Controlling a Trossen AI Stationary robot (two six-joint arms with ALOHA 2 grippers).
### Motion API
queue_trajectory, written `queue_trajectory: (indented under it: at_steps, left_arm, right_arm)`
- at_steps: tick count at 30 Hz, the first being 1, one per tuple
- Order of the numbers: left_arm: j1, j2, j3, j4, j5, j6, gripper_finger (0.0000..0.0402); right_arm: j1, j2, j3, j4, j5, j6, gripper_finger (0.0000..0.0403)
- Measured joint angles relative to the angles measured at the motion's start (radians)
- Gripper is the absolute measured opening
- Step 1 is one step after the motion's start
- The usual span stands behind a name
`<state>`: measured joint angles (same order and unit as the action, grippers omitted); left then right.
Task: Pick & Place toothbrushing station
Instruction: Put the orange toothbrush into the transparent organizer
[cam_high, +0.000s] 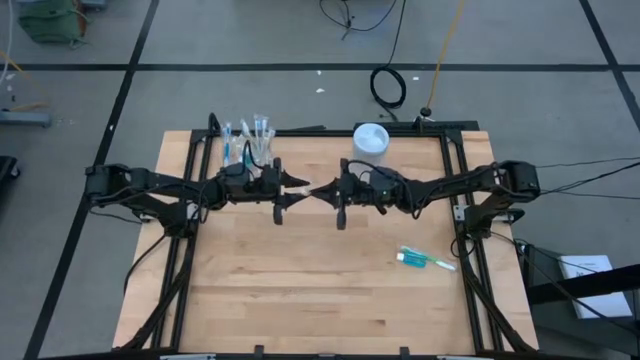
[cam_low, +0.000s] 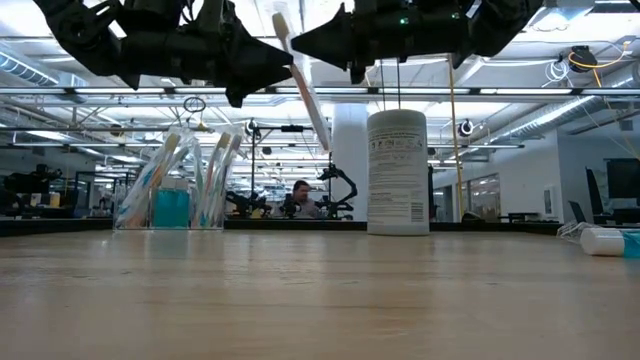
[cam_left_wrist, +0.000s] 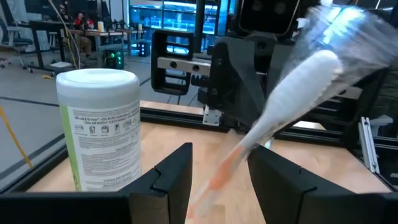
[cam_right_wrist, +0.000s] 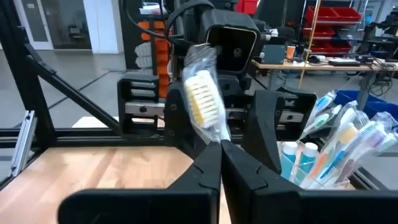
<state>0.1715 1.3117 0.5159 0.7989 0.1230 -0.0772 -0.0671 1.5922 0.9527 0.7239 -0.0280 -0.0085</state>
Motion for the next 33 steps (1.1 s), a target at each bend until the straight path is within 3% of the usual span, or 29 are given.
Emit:
queue_trajectory:
  at_steps: [7, 13, 26, 33]
  left_arm:
    - [0.000, 0.000, 0.000, 0.022, 0.085, 0.011, 0.0156]
    - [-0.004, 0.000, 0.000, 0.022, 0.063, 0.014, 0.0151]
    - [-0.004, 0.000, 0.000, 0.015, 0.059, 0.022, 0.0011]
    - [-0.004, -0.001, 0.000, -0.019, 0.004, -0.012, 0.0031]
  right_arm:
    - [0.005, 0.015, 0.000, 0.007, 0.058, -0.006, 0.0000]
    - [0.003, 0.015, 0.000, 0.013, 0.078, -0.008, 0.0000]
    - [0.004, 0.015, 0.000, 0.005, 0.080, -0.003, 0.0003]
    - [0.003, 0.015, 0.000, -0.007, 0.084, -0.010, 0.0040]
